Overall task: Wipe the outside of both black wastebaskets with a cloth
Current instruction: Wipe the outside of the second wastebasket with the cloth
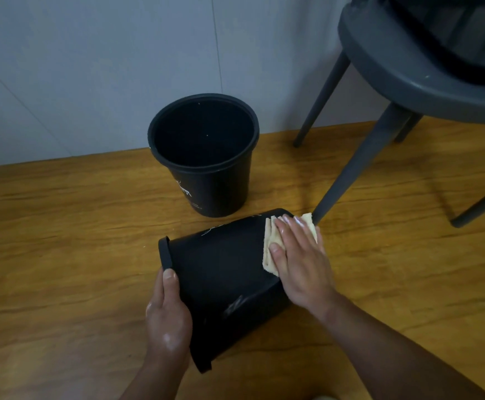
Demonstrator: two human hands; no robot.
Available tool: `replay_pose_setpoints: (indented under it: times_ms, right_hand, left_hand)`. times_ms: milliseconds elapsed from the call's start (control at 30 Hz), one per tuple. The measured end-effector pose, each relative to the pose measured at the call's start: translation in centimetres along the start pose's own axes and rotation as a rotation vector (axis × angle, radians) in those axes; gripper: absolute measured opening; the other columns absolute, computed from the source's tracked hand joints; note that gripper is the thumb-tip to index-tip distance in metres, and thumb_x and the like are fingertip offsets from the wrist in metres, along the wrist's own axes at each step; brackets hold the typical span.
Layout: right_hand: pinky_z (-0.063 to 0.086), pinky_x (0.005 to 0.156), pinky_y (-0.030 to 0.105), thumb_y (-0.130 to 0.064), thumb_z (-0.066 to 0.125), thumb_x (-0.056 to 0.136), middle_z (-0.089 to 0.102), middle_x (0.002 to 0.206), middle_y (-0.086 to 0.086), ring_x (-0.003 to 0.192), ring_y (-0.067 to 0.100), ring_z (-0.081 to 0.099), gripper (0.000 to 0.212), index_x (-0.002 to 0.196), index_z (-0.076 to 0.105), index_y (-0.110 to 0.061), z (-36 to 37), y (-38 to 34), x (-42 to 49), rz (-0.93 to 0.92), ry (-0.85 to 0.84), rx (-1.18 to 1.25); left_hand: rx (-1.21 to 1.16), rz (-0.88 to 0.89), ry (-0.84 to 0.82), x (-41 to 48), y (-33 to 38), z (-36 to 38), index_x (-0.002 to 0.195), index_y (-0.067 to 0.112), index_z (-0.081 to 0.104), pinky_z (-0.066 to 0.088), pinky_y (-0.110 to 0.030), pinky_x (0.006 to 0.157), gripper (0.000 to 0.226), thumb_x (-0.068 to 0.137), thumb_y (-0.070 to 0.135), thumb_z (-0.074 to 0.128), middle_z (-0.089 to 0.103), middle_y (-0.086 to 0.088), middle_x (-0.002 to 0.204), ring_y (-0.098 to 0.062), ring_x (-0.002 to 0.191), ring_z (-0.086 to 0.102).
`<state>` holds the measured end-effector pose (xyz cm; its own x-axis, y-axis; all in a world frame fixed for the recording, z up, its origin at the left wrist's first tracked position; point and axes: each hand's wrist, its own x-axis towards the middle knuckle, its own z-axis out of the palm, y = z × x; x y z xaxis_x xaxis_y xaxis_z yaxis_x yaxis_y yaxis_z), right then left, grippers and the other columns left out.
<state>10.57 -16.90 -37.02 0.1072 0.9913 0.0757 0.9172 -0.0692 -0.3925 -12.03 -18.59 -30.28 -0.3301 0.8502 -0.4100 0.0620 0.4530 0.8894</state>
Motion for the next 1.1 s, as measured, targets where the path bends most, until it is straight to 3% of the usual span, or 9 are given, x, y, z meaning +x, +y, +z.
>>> replay_pose_setpoints:
  times_ms: [67,133,333,533,633,733,867,967,1100]
  right_hand:
    - [0.013,0.125,0.044,-0.051,0.019,0.106,0.032,0.164,-0.005,0.153,0.013,0.019,0.059,0.157,0.033,-0.025,0.0,-0.1,0.2,-0.003,0.003,-0.006]
    - [0.014,0.126,0.045,-0.052,0.017,0.106,0.032,0.163,-0.005,0.153,0.014,0.019,0.060,0.157,0.033,-0.025,0.0,-0.1,0.6,0.003,0.005,-0.014]
    - [0.009,0.125,0.049,-0.054,0.009,0.103,0.031,0.163,-0.005,0.153,0.015,0.017,0.066,0.156,0.034,-0.025,0.3,-2.6,1.7,0.076,-0.022,-0.057]
    - [0.010,0.125,0.051,-0.050,0.019,0.107,0.026,0.164,-0.005,0.154,0.017,0.016,0.056,0.158,0.023,-0.029,0.8,-10.2,-2.4,-0.248,-0.132,-0.035]
    - [0.008,0.126,0.052,-0.051,0.020,0.108,0.024,0.166,-0.004,0.155,0.019,0.014,0.056,0.160,0.020,-0.030,1.2,-10.9,-4.2,-0.425,-0.156,-0.047]
    - [0.007,0.126,0.050,-0.053,0.029,0.107,0.023,0.167,-0.004,0.155,0.018,0.014,0.059,0.161,0.018,-0.032,0.9,-9.4,-3.9,-0.502,-0.188,-0.077]
    - [0.018,0.124,0.053,-0.054,0.022,0.104,0.022,0.167,-0.006,0.154,0.015,0.015,0.062,0.161,0.016,-0.031,0.2,-4.6,-2.3,-0.254,-0.151,-0.133]
    - [0.016,0.125,0.051,-0.051,0.017,0.106,0.026,0.166,-0.007,0.154,0.013,0.014,0.058,0.160,0.024,-0.030,0.0,-0.5,-0.9,-0.073,-0.067,-0.081]
    - [0.015,0.125,0.052,-0.046,0.017,0.106,0.028,0.165,-0.005,0.154,0.017,0.016,0.057,0.158,0.030,-0.028,0.2,-1.8,-0.7,0.075,0.004,-0.020]
  left_hand:
    - [-0.004,0.020,-0.022,-1.2,0.0,0.0,0.097,0.045,0.058,0.046,-0.028,0.074,0.033,0.104,0.052,0.027,0.060,0.012,0.098,-0.006,0.090,0.056]
    - [0.016,0.043,-0.040,-2.3,0.0,0.1,0.094,0.047,0.050,0.040,-0.025,0.070,0.027,0.102,0.052,0.024,0.054,0.018,0.092,0.001,0.081,0.051]
    - [0.090,0.088,0.018,-1.5,-0.5,0.3,0.086,0.044,0.048,0.040,-0.020,0.066,0.031,0.105,0.046,0.023,0.056,0.013,0.088,-0.001,0.079,0.052]
    - [0.090,0.082,0.050,-0.6,-1.0,0.5,0.098,0.032,0.058,0.046,-0.040,0.078,0.034,0.106,0.043,0.027,0.065,-0.001,0.090,-0.019,0.088,0.062]
    - [0.070,0.052,0.051,-0.2,-1.3,0.1,0.090,0.030,0.064,0.055,-0.046,0.075,0.039,0.105,0.044,0.031,0.071,-0.006,0.084,-0.025,0.082,0.070]
    - [0.109,0.077,0.063,-0.1,-1.1,-0.2,0.087,0.020,0.061,0.049,-0.040,0.064,0.042,0.105,0.044,0.031,0.065,-0.009,0.080,-0.026,0.076,0.064]
    - [0.109,0.086,0.043,0.2,-0.6,-0.3,0.093,0.024,0.062,0.048,-0.038,0.069,0.039,0.105,0.045,0.032,0.066,-0.003,0.091,-0.020,0.086,0.063]
    - [0.103,0.083,0.030,0.2,-0.7,-0.3,0.100,0.028,0.062,0.049,-0.036,0.072,0.037,0.105,0.046,0.031,0.067,0.000,0.096,-0.017,0.090,0.063]
    - [0.096,0.076,0.029,-0.3,-0.4,0.0,0.100,0.035,0.059,0.050,-0.037,0.073,0.033,0.105,0.047,0.029,0.065,0.003,0.096,-0.015,0.091,0.062]
